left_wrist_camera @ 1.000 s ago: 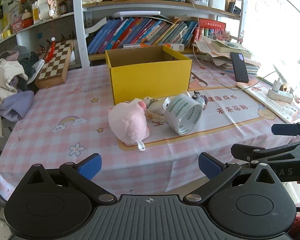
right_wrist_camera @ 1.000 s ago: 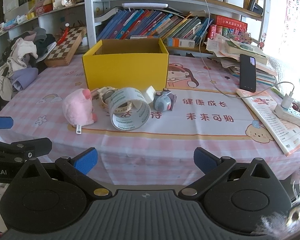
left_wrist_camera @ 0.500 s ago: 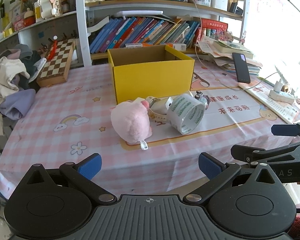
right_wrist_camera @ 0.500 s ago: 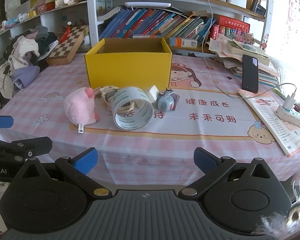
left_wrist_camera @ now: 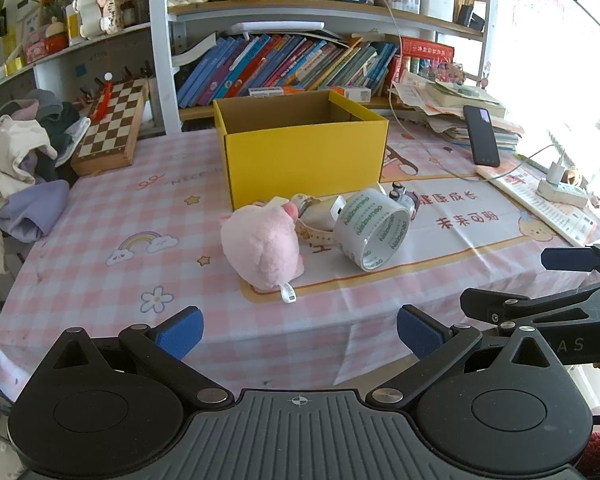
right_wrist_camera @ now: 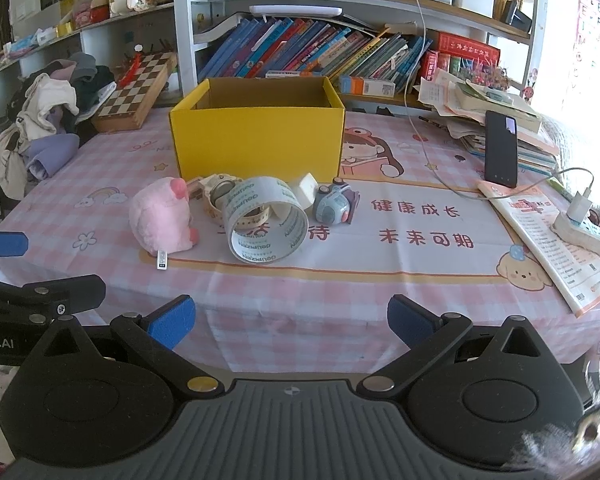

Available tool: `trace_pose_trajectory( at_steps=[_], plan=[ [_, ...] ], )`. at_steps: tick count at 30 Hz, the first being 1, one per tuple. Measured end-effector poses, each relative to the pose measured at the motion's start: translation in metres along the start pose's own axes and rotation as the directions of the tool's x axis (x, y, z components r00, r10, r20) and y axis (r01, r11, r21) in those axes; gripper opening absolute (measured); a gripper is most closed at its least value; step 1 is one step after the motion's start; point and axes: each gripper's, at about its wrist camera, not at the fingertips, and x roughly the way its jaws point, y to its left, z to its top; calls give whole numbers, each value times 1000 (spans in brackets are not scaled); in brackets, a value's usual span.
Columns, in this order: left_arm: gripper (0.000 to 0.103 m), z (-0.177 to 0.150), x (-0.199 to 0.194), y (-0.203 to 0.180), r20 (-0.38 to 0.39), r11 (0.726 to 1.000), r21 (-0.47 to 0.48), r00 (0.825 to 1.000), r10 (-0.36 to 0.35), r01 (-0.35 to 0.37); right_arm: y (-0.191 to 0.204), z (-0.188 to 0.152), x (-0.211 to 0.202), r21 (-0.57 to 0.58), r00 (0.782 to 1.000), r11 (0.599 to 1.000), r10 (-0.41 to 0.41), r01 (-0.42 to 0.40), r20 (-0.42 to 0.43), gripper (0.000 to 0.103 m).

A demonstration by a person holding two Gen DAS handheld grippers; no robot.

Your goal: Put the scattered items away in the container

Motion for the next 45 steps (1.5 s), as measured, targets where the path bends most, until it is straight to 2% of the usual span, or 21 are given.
trace_pose_trajectory(
  at_steps=[17,39,45],
  plan=[
    [103,4,7,12,-12,1000,-22,1000,13,-13,9,11,12,-19,1000,1000,20,-20,-4,103],
    [103,11,11,16,25,1000,-6,1000,6,-5,8,20,21,-14,1000,1000,15,-15,-7,103],
    [103,14,12,19,33,1000,-29,999,2,-1,8,21,18,-28,1000,999,25,-25,-3,103]
  ],
)
